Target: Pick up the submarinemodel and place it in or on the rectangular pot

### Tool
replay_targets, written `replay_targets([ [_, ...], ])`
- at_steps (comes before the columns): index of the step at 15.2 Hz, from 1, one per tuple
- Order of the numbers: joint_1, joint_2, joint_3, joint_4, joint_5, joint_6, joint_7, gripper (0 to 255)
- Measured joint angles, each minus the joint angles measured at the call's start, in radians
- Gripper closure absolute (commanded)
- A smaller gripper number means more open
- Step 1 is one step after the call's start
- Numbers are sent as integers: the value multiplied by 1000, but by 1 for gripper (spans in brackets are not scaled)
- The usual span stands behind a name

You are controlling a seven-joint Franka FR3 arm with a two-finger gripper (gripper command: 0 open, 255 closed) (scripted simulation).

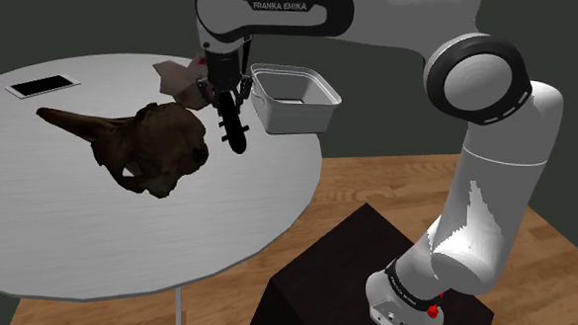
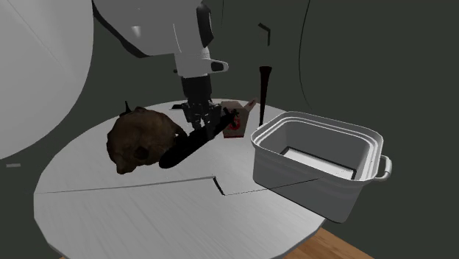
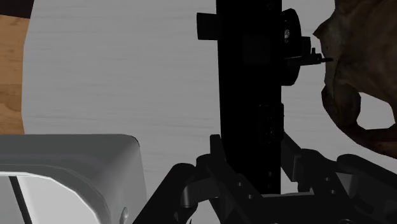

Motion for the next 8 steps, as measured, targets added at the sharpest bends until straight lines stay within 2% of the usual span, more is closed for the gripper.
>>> replay_targets([
  [8,7,1,1,109,1,-106,-14,255],
])
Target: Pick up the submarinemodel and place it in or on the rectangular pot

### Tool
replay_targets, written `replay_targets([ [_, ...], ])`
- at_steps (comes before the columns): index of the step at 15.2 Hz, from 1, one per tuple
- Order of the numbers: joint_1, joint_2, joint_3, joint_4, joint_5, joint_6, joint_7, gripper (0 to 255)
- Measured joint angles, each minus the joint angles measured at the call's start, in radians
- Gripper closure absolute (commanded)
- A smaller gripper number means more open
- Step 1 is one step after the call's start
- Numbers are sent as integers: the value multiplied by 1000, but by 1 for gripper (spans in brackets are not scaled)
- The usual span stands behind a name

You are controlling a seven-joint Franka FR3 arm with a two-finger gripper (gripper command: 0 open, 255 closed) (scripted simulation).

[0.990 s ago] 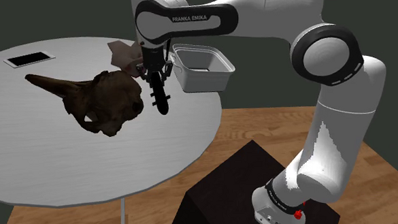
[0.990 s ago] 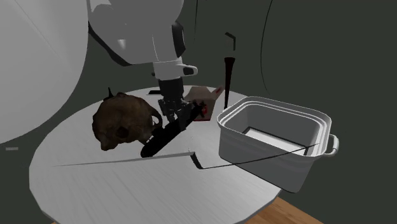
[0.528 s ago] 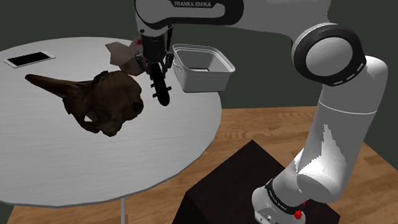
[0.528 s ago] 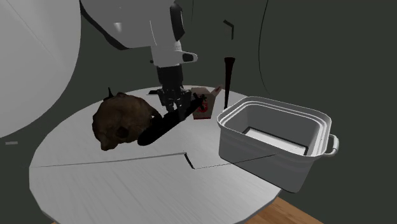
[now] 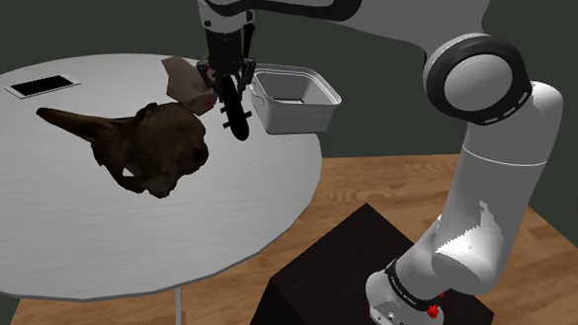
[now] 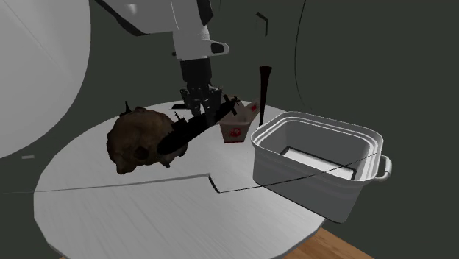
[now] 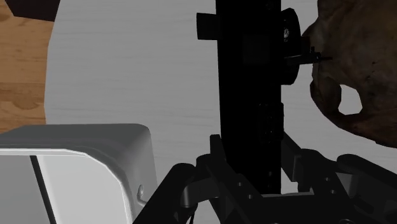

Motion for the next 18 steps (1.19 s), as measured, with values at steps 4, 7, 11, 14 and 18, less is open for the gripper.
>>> replay_targets([
  [4,6,9,0,66,-2,-57,-6,255],
  [7,12,20,0,122,-5,-101,-11,255],
  [11,25,43,0,214,-12,-170,-16,255],
  [14,35,64,-1,286,-18,-222,-20,255],
  [18,-19,38,-17,256,-14,-210,-84,255],
])
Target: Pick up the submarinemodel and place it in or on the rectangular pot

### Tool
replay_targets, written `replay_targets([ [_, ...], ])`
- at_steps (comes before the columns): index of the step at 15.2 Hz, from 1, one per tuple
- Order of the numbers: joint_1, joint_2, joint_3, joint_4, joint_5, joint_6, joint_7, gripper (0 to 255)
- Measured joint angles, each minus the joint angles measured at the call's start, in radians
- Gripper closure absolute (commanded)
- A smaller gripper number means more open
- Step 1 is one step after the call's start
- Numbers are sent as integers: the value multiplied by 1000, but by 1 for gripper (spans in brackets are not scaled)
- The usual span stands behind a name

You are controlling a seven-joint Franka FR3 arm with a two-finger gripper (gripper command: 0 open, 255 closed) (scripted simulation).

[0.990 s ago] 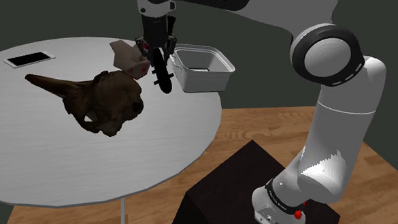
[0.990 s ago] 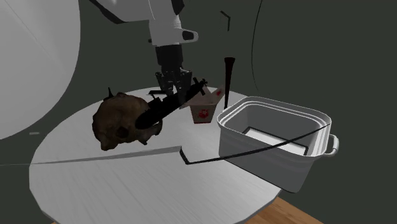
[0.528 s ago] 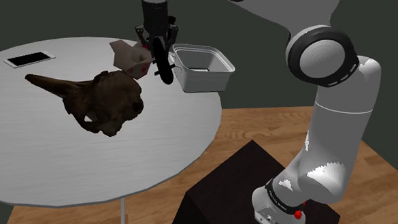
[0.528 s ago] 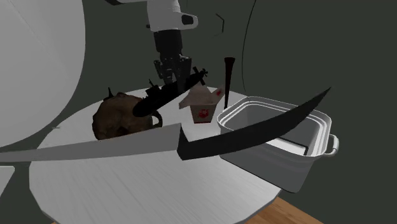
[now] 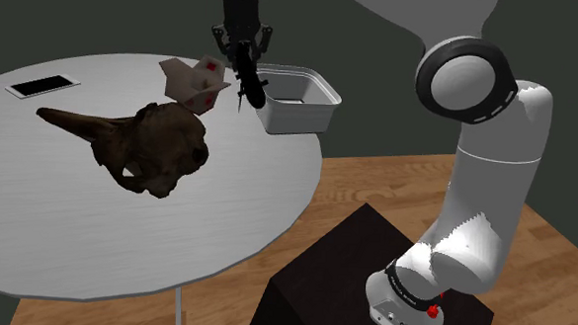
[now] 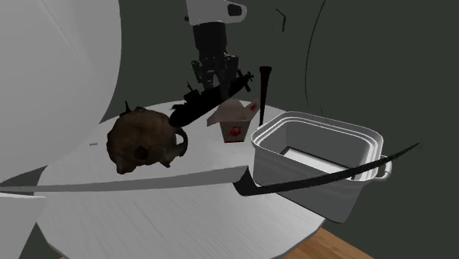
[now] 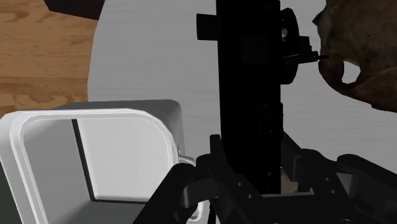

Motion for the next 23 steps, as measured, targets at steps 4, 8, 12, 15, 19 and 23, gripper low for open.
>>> replay_targets([
  [4,-66,-20,-22,-36,5,27,-83,255],
  [8,-134,-40,-47,-64,7,47,-167,255],
  [12,-192,-31,-73,-55,6,60,-249,255],
  [15,-234,-7,-93,-17,3,56,-314,255],
  [19,-283,46,-116,66,-3,38,-394,255],
  [23,-308,58,-125,49,-3,71,-421,255],
])
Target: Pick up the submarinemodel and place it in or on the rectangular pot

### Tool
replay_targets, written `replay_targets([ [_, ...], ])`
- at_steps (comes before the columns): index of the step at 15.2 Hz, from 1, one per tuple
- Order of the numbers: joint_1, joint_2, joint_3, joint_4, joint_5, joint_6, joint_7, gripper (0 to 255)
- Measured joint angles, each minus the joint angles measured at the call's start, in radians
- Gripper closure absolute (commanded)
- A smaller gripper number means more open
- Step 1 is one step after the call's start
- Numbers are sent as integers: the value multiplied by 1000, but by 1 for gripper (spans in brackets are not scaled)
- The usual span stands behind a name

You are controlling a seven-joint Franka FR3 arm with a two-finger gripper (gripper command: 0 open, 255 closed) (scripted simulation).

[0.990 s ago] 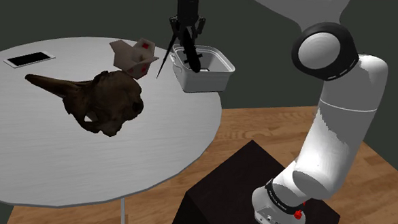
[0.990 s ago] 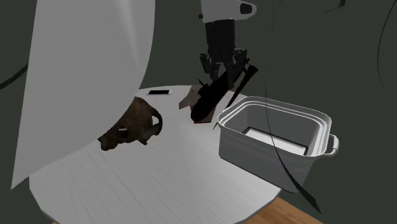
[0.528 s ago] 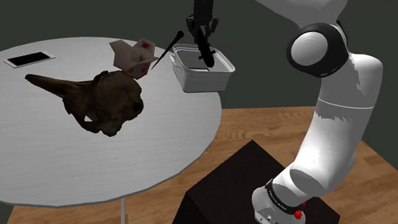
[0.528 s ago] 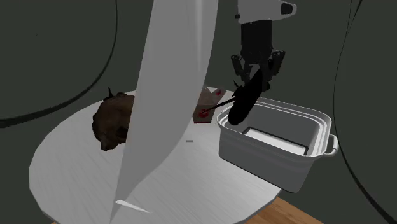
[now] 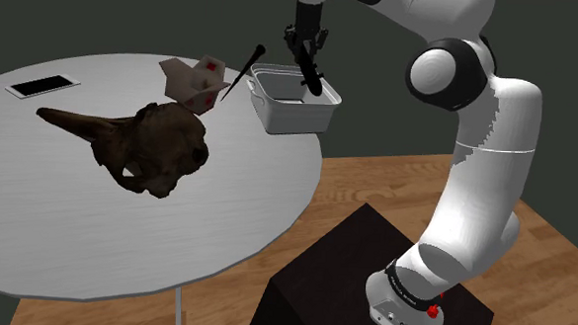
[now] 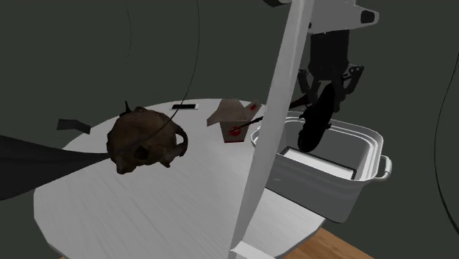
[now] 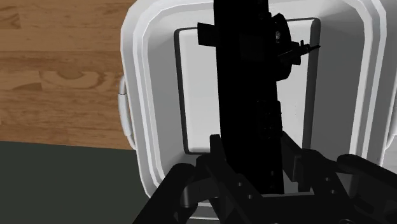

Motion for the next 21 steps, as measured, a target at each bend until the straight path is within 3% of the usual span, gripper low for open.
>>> replay_targets([
  [9,-18,-50,2,-205,7,154,19,255],
  [15,-20,-52,2,-221,8,168,21,255],
  [16,-20,-52,2,-221,8,168,21,0],
  [21,-20,-53,2,-221,8,168,21,0],
])
